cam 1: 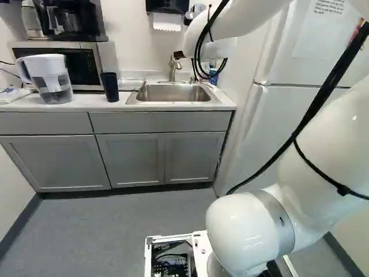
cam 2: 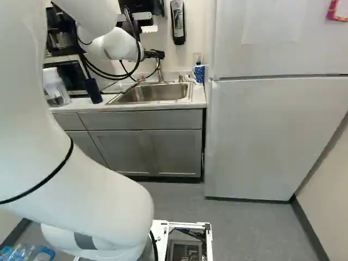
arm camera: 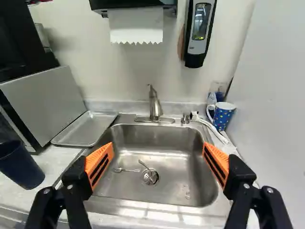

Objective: Rinse the cup and place it in the tray

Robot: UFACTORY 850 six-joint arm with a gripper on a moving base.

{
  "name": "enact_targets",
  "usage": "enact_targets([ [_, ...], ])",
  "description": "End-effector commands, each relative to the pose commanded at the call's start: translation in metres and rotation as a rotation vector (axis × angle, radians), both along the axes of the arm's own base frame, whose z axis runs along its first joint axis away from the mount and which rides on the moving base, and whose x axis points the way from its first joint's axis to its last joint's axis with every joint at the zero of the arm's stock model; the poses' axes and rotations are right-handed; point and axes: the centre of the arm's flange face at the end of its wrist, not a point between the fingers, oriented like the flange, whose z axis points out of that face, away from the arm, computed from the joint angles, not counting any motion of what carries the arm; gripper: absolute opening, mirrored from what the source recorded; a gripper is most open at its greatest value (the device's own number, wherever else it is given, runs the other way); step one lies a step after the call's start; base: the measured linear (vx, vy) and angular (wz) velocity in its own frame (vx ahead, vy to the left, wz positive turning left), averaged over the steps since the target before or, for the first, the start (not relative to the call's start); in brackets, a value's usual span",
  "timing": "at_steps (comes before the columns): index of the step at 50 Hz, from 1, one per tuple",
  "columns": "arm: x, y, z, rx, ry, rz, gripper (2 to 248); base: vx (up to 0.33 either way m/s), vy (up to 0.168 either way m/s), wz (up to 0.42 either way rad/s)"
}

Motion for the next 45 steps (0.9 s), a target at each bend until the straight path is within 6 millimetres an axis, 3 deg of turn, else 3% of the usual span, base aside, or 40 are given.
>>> enact_targets([
  [45,0.0,0.0,0.0,0.0,0.0,0.0,247,0.145,-0.001,0.199],
])
